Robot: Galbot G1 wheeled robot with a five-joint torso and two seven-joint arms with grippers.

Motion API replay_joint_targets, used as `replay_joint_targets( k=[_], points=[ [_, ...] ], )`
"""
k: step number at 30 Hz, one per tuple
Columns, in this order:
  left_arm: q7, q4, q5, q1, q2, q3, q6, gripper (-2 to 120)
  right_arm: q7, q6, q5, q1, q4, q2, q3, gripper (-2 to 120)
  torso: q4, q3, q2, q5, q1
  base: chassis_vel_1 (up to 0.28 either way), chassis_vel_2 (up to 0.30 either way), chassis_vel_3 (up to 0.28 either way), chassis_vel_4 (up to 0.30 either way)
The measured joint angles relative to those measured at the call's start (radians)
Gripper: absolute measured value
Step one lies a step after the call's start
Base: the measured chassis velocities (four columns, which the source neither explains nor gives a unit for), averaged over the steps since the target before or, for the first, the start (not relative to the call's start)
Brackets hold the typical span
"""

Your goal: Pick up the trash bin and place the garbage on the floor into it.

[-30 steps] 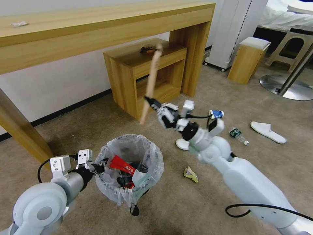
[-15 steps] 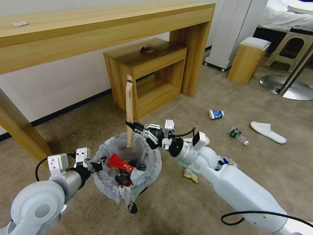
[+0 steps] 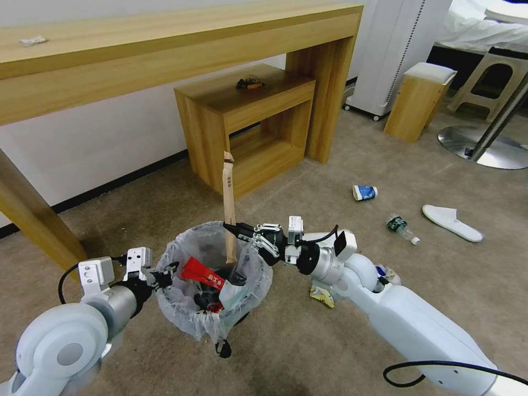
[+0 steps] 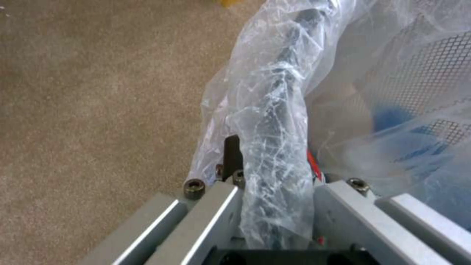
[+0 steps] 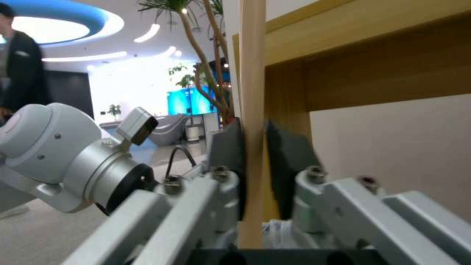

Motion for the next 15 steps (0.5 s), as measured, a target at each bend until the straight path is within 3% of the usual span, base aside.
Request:
replay_joint_targets(
  k=[10, 12, 14, 15],
  points=[
    [0.001, -0.004, 0.0, 0.003, -0.001, -0.007, 0.0, 0, 0.008, 0.0, -0.004, -0.007, -0.002, 0.004, -0.004, 57, 0.0, 0.0, 0.0, 0.0, 0.0, 0.0, 0.0, 0.0, 0.0],
    [0.001, -0.005, 0.0, 0.003, -0.001, -0.008, 0.0, 0, 0.009, 0.0, -0.005, -0.007, -0.002, 0.004, -0.004, 60, 0.0, 0.0, 0.0, 0.0, 0.0, 0.0, 0.0, 0.0, 0.0],
    [0.002, -0.005, 0.0, 0.004, -0.001, -0.009, 0.0, 0, 0.009, 0.0, -0.005, -0.007, -0.001, 0.002, -0.004, 72, 0.0, 0.0, 0.0, 0.0, 0.0, 0.0, 0.0, 0.0, 0.0],
    [0.002, -0.005, 0.0, 0.004, -0.001, -0.009, 0.0, 0, 0.009, 0.0, -0.005, -0.007, -0.001, 0.002, -0.004, 72, 0.0, 0.0, 0.0, 0.0, 0.0, 0.0, 0.0, 0.0, 0.0]
  ],
)
